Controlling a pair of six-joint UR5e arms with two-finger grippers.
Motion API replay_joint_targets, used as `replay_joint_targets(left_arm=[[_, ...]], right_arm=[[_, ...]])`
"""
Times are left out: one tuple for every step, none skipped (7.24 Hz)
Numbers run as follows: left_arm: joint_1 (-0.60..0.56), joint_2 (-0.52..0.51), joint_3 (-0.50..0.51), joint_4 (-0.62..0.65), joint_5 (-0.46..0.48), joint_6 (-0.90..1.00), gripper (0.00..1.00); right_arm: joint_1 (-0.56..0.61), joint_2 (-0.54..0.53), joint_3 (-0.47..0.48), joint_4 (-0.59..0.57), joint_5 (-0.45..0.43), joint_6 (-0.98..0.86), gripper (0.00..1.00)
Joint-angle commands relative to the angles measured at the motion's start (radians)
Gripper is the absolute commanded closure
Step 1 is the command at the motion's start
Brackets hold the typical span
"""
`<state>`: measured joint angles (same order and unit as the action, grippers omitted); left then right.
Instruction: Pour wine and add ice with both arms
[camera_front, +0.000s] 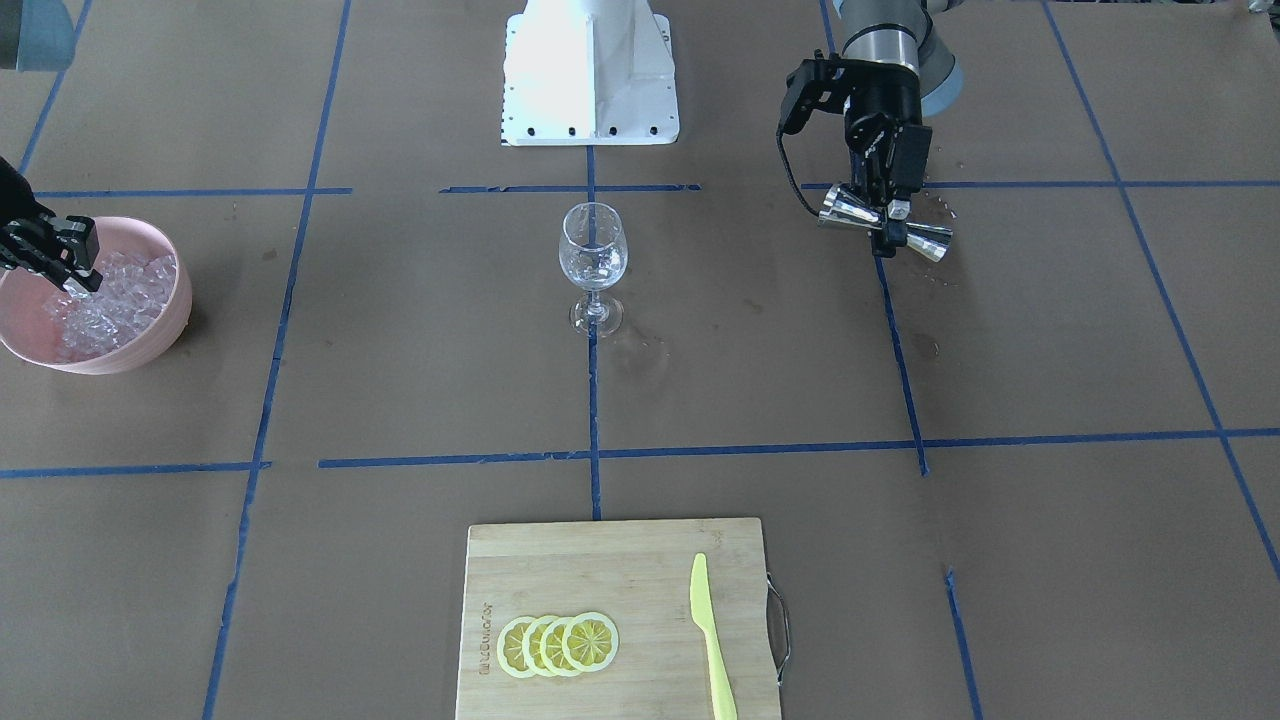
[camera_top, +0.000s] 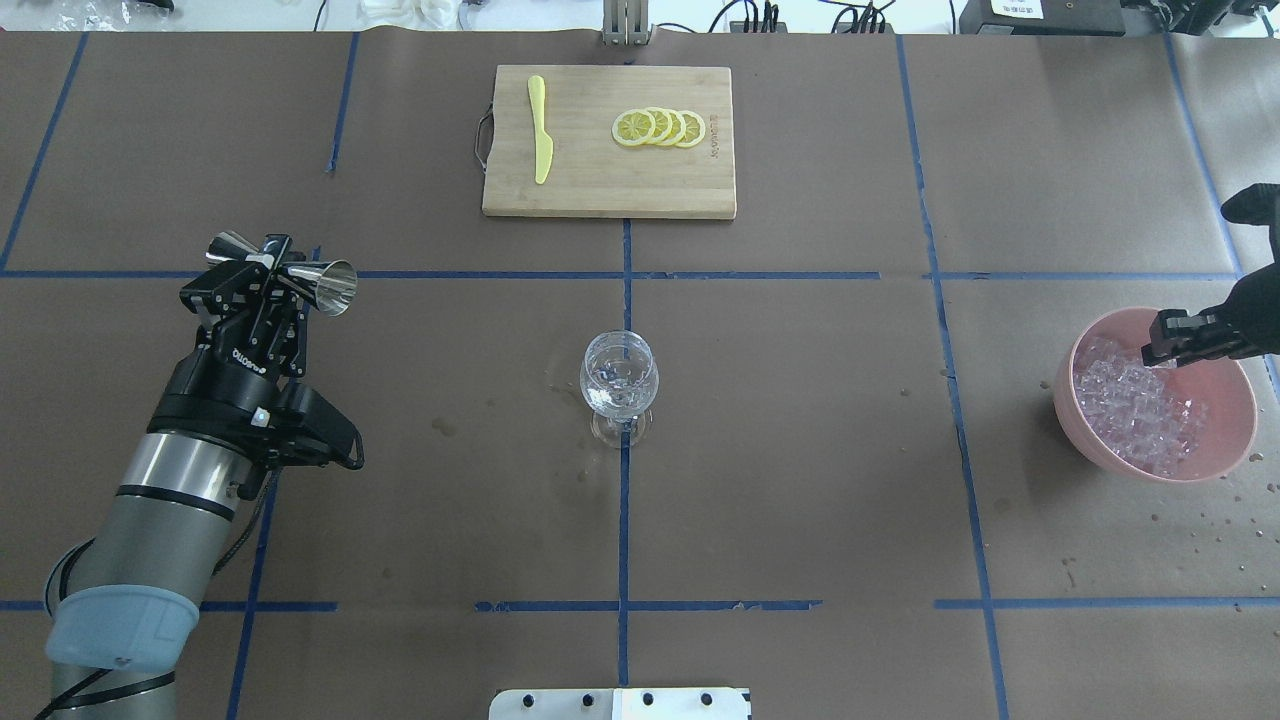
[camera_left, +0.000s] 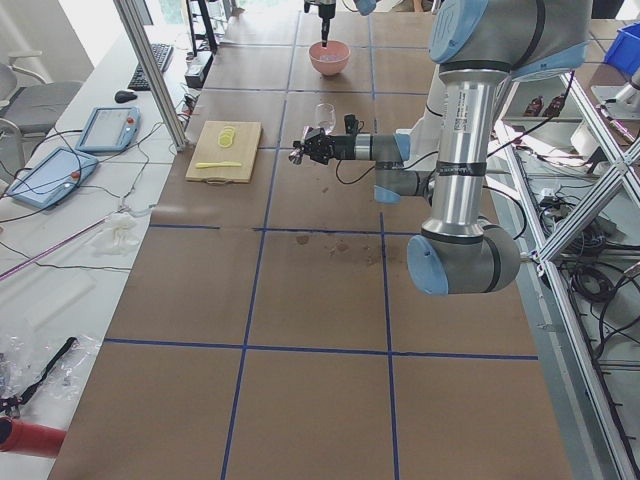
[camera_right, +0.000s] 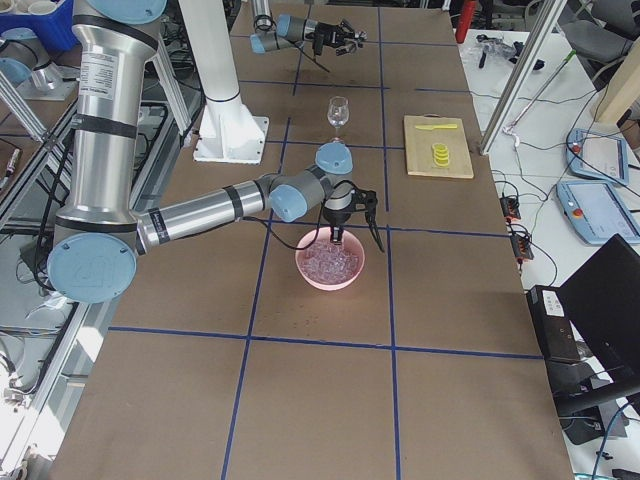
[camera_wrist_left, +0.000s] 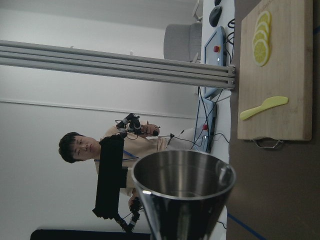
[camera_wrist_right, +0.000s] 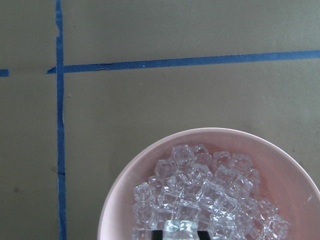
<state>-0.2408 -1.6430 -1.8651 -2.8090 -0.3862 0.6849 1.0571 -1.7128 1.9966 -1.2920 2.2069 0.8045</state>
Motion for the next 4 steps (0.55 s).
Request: replay_joint_targets(left_arm=[[0.0,0.097,0.045,-0.163,0.001,-0.119,1.0],[0.0,0.103,0.055,-0.164,0.001,-0.195,1.0],[0.0,0.109,0.058,-0.161,0.036,-0.203,1.0],[0.0,0.112,0.058,-0.159,0.052,-0.205,1.0]], right_arm=[[0.063,0.009,0.008,0.003,0.071,0.004,1.0],[0.064,0.013,0.01,0.003,0.071,0.005,1.0],[0.067,0.015,0.024,0.003,0.071,0.005,1.0],[0.069,0.015,0.036,0.003,0.071,0.007,1.0]])
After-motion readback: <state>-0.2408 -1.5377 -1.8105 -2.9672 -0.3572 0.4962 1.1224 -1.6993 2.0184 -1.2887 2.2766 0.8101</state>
